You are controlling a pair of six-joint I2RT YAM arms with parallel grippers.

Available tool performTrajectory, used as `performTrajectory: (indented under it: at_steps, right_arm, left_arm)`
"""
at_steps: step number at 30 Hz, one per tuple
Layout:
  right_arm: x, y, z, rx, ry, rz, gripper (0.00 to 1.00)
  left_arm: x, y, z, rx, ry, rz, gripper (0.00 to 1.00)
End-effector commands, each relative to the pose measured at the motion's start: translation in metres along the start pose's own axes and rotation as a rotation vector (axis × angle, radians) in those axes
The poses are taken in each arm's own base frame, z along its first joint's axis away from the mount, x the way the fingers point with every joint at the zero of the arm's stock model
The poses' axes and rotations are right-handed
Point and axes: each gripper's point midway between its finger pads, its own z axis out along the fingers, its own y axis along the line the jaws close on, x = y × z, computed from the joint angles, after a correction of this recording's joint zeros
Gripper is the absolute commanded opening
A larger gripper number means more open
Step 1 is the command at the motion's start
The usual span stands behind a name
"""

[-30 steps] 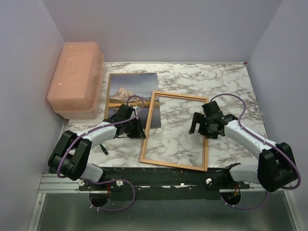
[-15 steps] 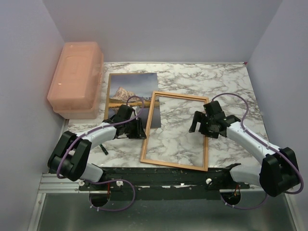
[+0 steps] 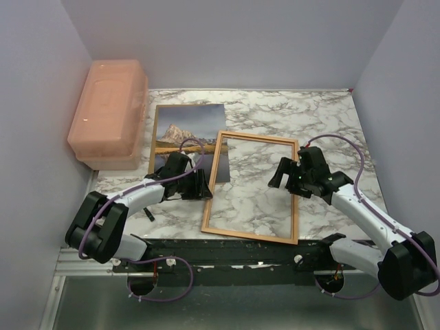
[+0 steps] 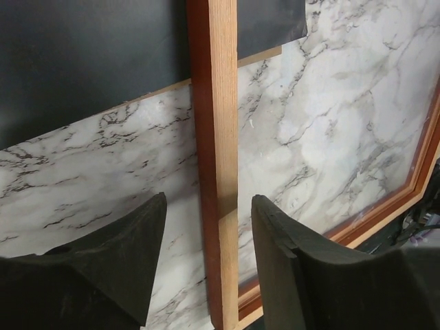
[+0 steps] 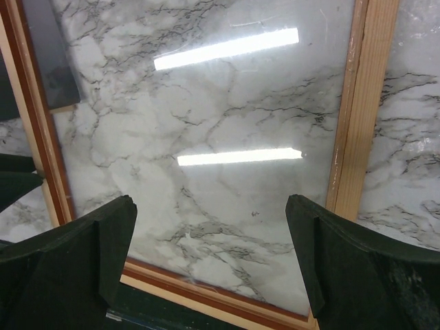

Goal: Put the photo into the frame

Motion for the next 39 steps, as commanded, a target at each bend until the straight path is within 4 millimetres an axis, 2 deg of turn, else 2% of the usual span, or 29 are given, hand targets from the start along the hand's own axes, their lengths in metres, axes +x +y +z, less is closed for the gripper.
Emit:
performTrajectory:
  at_steps: [1, 6, 14, 24, 27, 39]
  right_arm:
    - [0.002, 0.015, -0.003, -0.077, 0.004, 0.015, 1.00]
    - [-0.004, 0.026, -0.010, -0.121, -0.009, 0.025, 1.00]
    - [-0.009, 0.032, -0.020, -0.148, -0.033, 0.025, 1.00]
    - [-0.005, 0.027, -0.023, -0.144, -0.035, 0.031, 1.00]
    - [-0.004, 0.026, -0.023, -0.142, -0.039, 0.030, 1.00]
    - [0.001, 0.019, -0.024, -0.125, -0.038, 0.030, 1.00]
  left_arm:
    - [0.004, -0.010, 0.010, 0.054, 0.029, -0.016, 0.51]
    - [0.008, -0.011, 0.017, 0.030, 0.046, -0.003, 0.44]
    - [0.008, -0.025, 0.020, -0.009, 0.050, 0.034, 0.22]
    - [0.002, -0.061, 0.024, -0.002, 0.053, 0.002, 0.17]
    - [0.002, -0.070, 0.029, 0.003, 0.055, -0.031, 0.14]
    - [0.002, -0.107, 0.052, 0.027, 0.059, -0.139, 0.13]
